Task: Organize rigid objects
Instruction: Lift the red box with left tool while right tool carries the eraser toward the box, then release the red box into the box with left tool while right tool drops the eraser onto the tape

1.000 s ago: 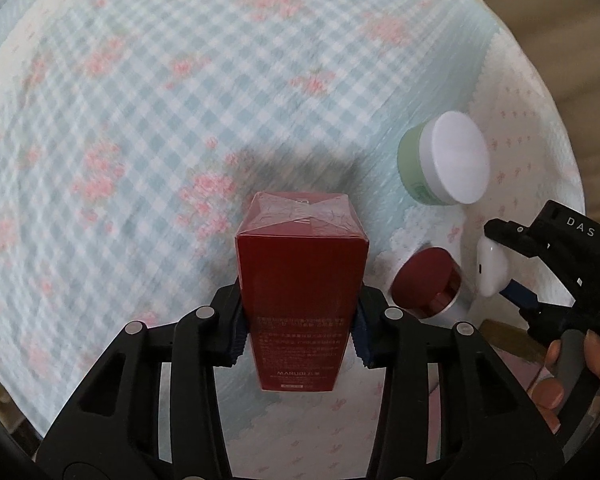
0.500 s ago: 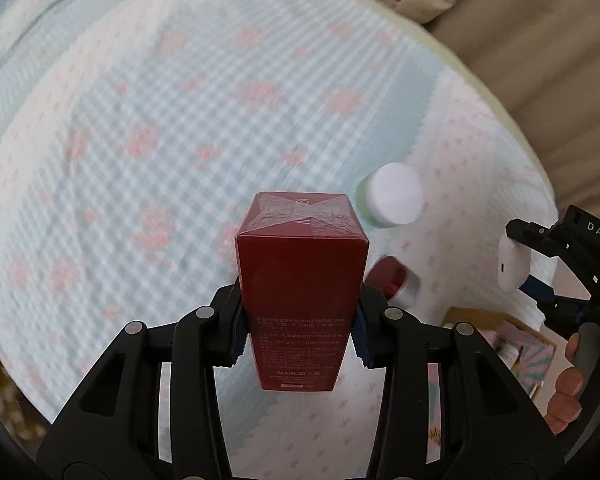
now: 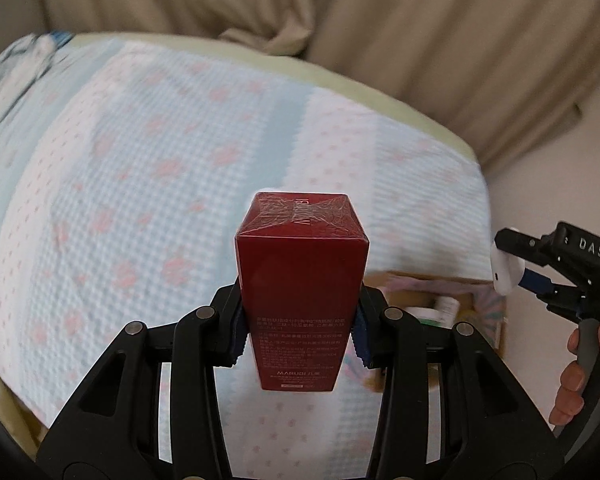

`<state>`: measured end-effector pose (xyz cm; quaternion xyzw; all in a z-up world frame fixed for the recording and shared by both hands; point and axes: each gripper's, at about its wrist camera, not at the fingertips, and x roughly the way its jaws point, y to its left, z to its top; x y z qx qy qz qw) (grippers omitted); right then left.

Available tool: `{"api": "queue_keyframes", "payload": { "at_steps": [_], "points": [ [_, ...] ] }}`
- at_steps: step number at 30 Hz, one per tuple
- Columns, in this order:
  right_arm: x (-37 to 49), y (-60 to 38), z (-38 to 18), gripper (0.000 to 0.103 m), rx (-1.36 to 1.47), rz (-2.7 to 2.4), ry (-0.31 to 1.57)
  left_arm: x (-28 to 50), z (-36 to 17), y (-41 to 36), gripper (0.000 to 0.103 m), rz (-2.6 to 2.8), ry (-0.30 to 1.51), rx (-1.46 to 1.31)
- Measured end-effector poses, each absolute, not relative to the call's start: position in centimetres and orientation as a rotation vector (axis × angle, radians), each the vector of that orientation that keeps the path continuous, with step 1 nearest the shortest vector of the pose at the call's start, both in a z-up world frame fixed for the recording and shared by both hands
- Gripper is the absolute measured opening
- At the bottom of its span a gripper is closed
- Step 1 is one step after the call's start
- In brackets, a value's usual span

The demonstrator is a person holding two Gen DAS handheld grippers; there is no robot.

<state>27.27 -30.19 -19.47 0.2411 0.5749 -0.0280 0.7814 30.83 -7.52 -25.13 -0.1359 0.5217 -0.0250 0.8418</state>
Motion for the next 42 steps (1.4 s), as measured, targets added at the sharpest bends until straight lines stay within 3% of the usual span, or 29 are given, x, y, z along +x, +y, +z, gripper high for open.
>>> {"api": "queue_keyframes", "payload": {
  "at_steps": [9, 20, 32, 42],
  "points": [
    [21.8, -39.7, -17.8, 0.058, 0.495, -0.147, 1.216, 30.6, -25.4, -18.0, 0.038, -0.224, 1.131, -0.217],
    [18.2, -47.7, -23.7, 0.058, 0.476, -0.153, 1.291, 30.6, -32.1, -28.6, 0.038, -0.308, 1.244, -0.048],
    [18.2, -48.7, -32.4, 0.058, 0.205, -0.061, 1.348, 33.0, -41.6, -32.9, 0.038, -0.313, 1.360, 0.298],
    [19.2, -49.1, -35.5, 0.058, 0.162, -0.041, 1.359, 34.2, -41.9, -32.3, 0.038, -0.322, 1.371, 0.279]
  ]
}}
